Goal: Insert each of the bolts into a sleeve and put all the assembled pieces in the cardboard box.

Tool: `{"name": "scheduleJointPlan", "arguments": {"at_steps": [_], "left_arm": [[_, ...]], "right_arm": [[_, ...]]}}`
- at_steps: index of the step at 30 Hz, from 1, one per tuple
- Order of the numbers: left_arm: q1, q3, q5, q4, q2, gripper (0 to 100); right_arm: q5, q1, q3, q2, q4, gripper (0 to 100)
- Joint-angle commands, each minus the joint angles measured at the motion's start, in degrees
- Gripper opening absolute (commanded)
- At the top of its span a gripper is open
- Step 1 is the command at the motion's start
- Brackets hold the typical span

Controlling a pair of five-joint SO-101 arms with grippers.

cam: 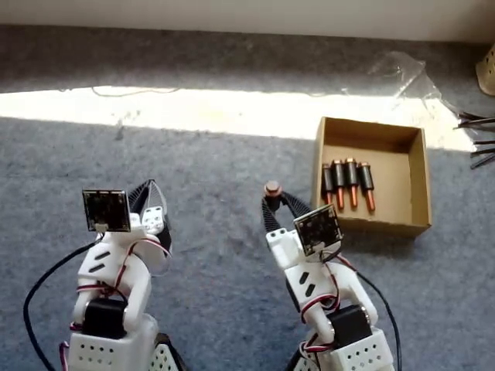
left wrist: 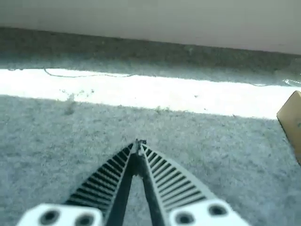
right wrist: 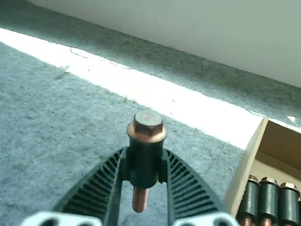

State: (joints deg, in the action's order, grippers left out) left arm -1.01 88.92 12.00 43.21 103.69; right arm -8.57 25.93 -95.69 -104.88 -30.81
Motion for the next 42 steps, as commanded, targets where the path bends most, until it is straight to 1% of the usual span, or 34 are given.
{"name": "scheduleJointPlan", "arguments": {"at_steps": [1, 4, 9, 13, 15, 19, 20, 23, 26, 30, 32, 35, 39, 42], "left_arm": [[0.5, 5.0, 0.2, 0.2, 0.5, 1], [0.1, 7.6, 0.2, 0.2, 0.5, 1], [0.5, 8.2, 0.2, 1.4, 0.5, 1], [0.5, 8.2, -0.4, 3.3, 0.5, 1], [0.5, 8.2, -4.5, 3.4, 0.5, 1], [0.0, 8.2, -17.7, 7.0, 0.5, 1], [0.0, 8.2, -20.3, 8.2, 0.5, 1], [0.3, 8.2, -24.9, 10.7, 0.5, 1], [0.0, 8.2, -22.6, 12.4, 0.5, 1], [0.5, 8.2, -15.6, 13.2, 0.5, 1], [0.5, 8.2, -13.4, 13.2, 0.5, 1], [0.2, 8.2, -12.7, 13.2, 0.5, 1], [0.1, 8.2, -12.7, 13.2, 0.5, 1], [0.3, 8.2, -12.7, 13.2, 0.5, 1]], "right_arm": [[-0.3, -3.5, -6.3, -0.4, 0.0, 0.5], [0.0, -8.0, -3.1, -0.4, -1.0, 0.5], [-0.1, -13.1, 2.8, -0.4, -9.2, 0.5], [-0.3, -18.3, 7.6, -0.1, -12.5, 0.5], [-0.3, -21.1, 11.4, 0.0, -14.8, 0.5], [-0.6, -23.0, 19.6, 0.3, -21.1, 0.5], [-2.0, -23.0, 21.7, 1.4, -22.1, 0.5], [-5.5, -23.1, 27.4, 8.4, -23.0, 0.5], [-5.9, -25.5, 33.4, 20.3, -23.0, 0.5], [-6.0, -29.9, 41.9, 37.3, -22.9, 0.5], [-6.1, -32.0, 46.4, 45.1, -22.6, 0.5], [-6.4, -35.4, 52.3, 54.9, -20.8, 0.5], [-13.0, -37.8, 58.0, 66.7, -20.5, 0.5], [-13.9, -39.3, 61.3, 74.8, -19.9, 0.5]]}}
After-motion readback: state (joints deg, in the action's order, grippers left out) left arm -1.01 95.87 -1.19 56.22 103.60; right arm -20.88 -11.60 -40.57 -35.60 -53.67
